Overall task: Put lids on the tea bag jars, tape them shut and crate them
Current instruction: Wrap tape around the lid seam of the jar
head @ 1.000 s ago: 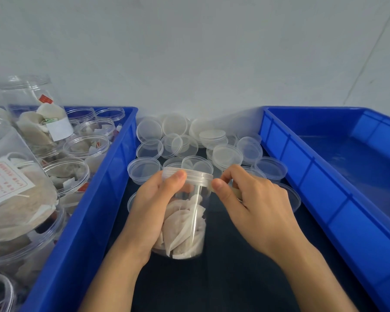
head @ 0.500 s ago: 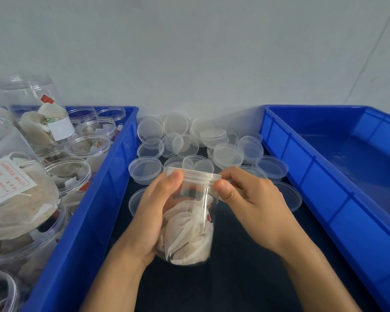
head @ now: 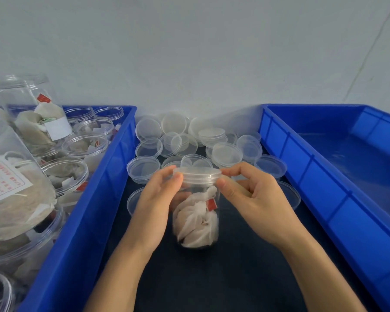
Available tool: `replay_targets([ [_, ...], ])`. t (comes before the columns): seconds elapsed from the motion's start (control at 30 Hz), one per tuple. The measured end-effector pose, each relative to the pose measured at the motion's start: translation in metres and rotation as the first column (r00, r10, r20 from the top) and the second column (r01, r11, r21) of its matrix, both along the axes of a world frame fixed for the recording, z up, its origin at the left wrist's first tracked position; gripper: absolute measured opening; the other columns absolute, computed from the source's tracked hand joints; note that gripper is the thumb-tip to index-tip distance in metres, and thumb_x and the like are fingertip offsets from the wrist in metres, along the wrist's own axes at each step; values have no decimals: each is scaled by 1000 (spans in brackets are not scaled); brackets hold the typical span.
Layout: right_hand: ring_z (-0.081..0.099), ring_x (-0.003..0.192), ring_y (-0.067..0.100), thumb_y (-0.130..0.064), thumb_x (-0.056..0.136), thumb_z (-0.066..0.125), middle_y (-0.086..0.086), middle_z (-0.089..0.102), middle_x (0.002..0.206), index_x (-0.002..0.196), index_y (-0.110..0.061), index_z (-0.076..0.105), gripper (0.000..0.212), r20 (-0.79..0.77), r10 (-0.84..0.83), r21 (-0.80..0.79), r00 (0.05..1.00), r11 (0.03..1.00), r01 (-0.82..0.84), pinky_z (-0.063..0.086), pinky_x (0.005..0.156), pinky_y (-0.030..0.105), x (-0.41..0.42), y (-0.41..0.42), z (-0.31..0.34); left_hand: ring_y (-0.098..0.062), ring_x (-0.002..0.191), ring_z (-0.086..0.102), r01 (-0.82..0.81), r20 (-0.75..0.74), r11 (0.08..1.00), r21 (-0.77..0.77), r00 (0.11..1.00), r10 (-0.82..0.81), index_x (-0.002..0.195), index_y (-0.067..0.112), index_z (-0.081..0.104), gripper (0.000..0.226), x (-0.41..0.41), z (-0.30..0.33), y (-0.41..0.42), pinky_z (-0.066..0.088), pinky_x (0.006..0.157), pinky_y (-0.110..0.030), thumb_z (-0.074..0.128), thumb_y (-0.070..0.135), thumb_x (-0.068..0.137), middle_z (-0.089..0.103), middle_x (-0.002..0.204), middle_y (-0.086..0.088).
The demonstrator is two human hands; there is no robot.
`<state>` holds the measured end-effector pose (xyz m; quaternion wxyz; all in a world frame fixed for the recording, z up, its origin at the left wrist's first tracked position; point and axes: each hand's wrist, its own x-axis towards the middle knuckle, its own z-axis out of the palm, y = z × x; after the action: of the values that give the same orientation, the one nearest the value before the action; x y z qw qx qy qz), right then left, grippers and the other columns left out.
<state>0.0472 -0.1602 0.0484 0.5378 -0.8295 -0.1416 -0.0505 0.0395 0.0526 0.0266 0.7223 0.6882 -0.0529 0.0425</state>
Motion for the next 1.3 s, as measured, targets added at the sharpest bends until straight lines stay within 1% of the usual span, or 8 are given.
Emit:
replay_targets([
  [0.1, 38, 50, 6, -61, 92, 65, -7, 47, 56, 110, -44, 64, 25, 26, -52, -18, 998, 998, 53, 38, 55, 31, -2, 8, -2, -8, 115, 72, -34, 51, 999, -39, 998, 36, 129, 31, 61, 42, -1, -4, -16, 58, 90, -23, 61, 57, 96, 75, 122, 13],
  [0.27, 44, 50, 8, -50, 94, 62, -8, 54, 56, 110, -43, 61, 17, 90, -73, -109, 993, 991, 83, 42, 58, 37, -4, 13, -2, 12, 109, 65, -187, 109, 969, 161, 979, 171, 124, 46, 48, 72, 1, -4, -27, 54, 86, -11, 80, 72, 65, 65, 119, 35],
  [0.4, 51, 53, 7, -47, 104, 55, -19, 55, 56, 120, -46, 60, 17, 134, -40, -191, 990, 979, 66, 36, 61, 27, -6, 8, 1, 6, 102, 71, -229, 104, 965, 125, 971, 217, 120, 40, 56, 65, 3, -3, -26, 56, 80, -18, 71, 78, 70, 72, 112, 29],
  [0.57, 50, 55, 9, -54, 102, 57, -7, 52, 59, 114, -48, 62, 15, 161, -51, -210, 986, 974, 84, 40, 63, 31, -5, 6, 2, 6, 99, 71, -249, 59, 959, 135, 968, 243, 118, 39, 63, 65, 2, -1, -20, 54, 77, -20, 67, 81, 69, 74, 108, 26],
  [0.9, 49, 55, 8, -70, 92, 51, -5, 51, 61, 108, -47, 64, 31, 160, -12, -175, 987, 984, 40, 41, 63, 31, -1, 1, 3, -22, 94, 79, -85, -48, 996, -7, 995, 84, 114, 17, 71, 67, 1, 2, -7, 62, 72, -23, 66, 72, 77, 80, 104, -6],
  [1.13, 55, 58, 18, -74, 88, 47, 1, 61, 66, 102, -46, 67, 37, 158, -30, -193, 987, 979, 61, 44, 62, 32, -3, 0, 7, -24, 99, 79, -8, -98, 998, -55, 995, 3, 110, 22, 77, 63, 0, 4, -1, 66, 75, -33, 64, 74, 75, 80, 107, -10],
  [1.23, 58, 59, 18, -74, 88, 48, -3, 64, 66, 101, -46, 68, 38, 172, -38, -195, 984, 978, 72, 50, 62, 36, -4, 1, 7, -26, 103, 78, 10, -116, 999, -42, 993, -15, 112, 22, 77, 68, 0, 2, 1, 65, 85, -44, 62, 77, 75, 80, 109, -10],
  [1.3, 59, 60, 17, -75, 87, 47, -5, 65, 67, 101, -47, 69, 38, 182, -45, -199, 982, 977, 81, 53, 63, 40, -5, 1, 8, -25, 104, 78, 21, -129, 998, -52, 991, -28, 111, 25, 78, 67, -1, 3, 2, 66, 81, -39, 62, 78, 74, 80, 110, -9],
])
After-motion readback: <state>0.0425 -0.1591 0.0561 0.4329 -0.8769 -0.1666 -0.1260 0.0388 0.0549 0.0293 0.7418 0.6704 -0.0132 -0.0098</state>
